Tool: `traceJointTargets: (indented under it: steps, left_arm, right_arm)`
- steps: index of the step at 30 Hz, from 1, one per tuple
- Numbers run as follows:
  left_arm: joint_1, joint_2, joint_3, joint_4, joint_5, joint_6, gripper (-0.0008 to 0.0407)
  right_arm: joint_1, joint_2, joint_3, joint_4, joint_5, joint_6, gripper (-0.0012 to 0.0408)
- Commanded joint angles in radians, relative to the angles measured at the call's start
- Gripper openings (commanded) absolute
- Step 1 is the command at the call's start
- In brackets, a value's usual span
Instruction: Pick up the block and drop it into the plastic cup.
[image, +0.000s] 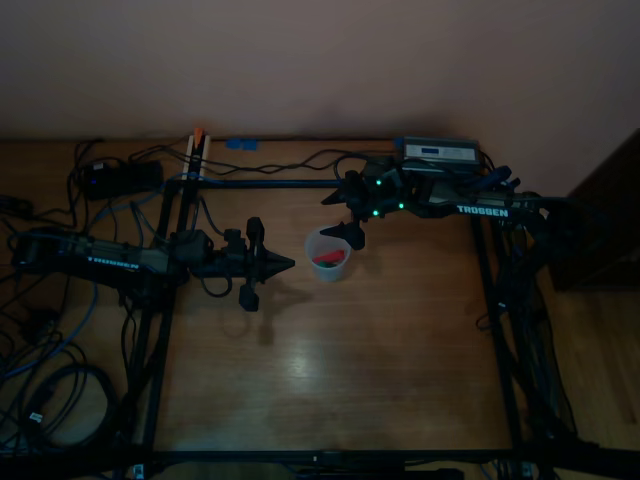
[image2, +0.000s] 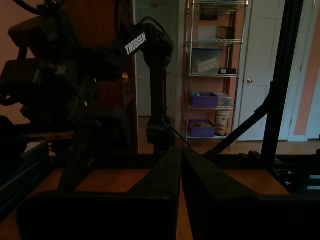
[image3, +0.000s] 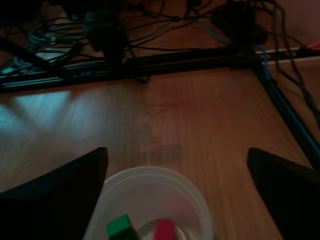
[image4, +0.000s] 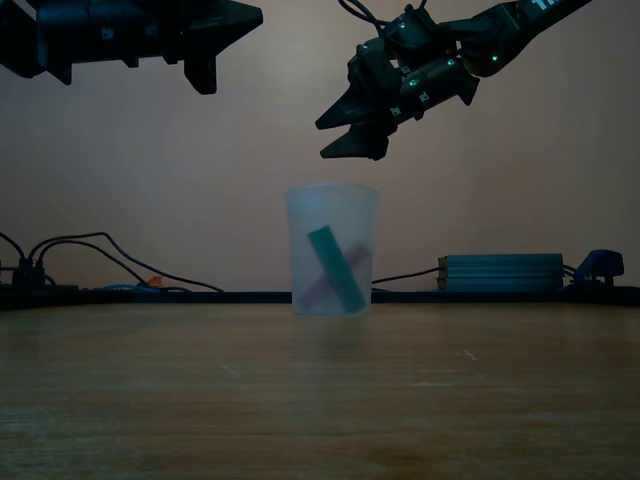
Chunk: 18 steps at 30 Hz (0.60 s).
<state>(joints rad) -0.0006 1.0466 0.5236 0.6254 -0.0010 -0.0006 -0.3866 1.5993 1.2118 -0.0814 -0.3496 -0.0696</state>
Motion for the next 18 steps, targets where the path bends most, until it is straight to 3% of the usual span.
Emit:
traceJointTargets:
  steps: [1, 5, 10, 18]
  left_arm:
    - [0.000, 0.000, 0.000, 0.000, 0.000, 0.000, 0.0000]
    - [0.000, 0.000, 0.000, 0.001, 0.000, 0.000, 0.0000]
    - [0.000, 0.000, 0.000, 0.000, 0.000, 0.000, 0.0000]
    - [0.000, 0.000, 0.000, 0.001, 0.000, 0.000, 0.0000]
  right_arm:
    - [0.000, -0.010, -0.001, -0.010, 0.002, 0.004, 0.0390]
    - [0.000, -0.047, -0.003, -0.032, 0.002, 0.003, 0.0336]
    - [-0.006, -0.159, -0.069, -0.020, 0.002, -0.002, 0.0235]
    - [-0.007, -0.407, -0.312, 0.079, 0.001, -0.005, 0.0007]
